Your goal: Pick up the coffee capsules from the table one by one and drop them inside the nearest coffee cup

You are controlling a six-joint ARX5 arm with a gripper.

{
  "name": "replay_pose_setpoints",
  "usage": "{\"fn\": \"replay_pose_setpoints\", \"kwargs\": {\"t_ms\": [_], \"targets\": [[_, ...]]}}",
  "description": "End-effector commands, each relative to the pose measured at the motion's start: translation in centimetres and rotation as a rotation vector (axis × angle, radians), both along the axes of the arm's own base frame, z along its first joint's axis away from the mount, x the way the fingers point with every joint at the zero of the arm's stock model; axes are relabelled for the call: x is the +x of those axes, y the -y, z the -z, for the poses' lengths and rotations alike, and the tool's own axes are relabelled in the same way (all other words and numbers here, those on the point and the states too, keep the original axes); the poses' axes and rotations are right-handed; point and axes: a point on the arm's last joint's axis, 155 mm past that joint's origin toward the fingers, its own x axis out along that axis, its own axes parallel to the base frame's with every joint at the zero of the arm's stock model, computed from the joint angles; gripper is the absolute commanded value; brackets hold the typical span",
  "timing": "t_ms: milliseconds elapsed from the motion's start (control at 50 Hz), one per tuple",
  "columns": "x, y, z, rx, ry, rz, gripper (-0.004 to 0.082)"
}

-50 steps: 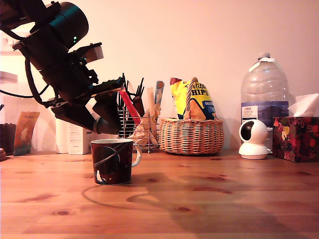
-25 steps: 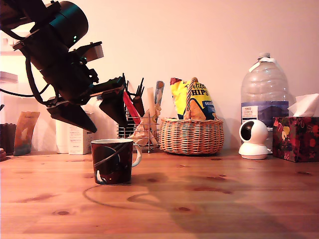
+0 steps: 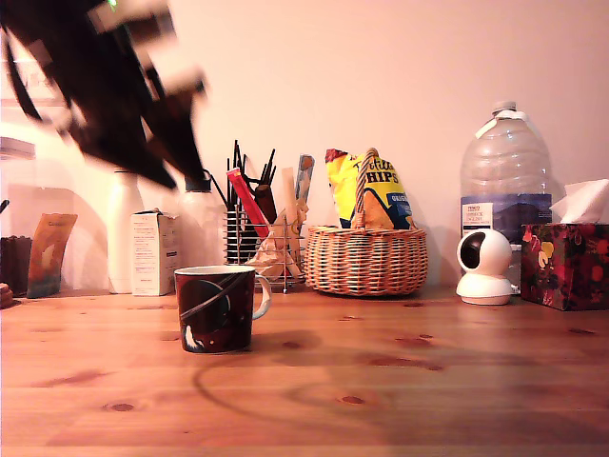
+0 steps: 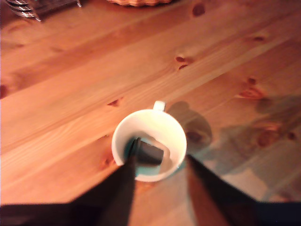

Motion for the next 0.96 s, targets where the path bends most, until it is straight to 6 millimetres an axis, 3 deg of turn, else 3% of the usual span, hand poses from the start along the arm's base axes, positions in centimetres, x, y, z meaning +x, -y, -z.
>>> {"fn": "replay_pose_setpoints", "kwargs": {"t_ms": [0,260,580,940], "targets": [[-0.3,-0.9,0.6,0.011,-0.017,-0.011,-0.0021],[-2.4,-3.5,0.4,-0.019,0.009,-0.045,-0.0021],[-5.6,-4.6,0.6,-0.068,0.036,-0.058,-0.0021],[-9.4,-5.9,-0.9,-0.116,0.099,-0.074,-0.0021]]}}
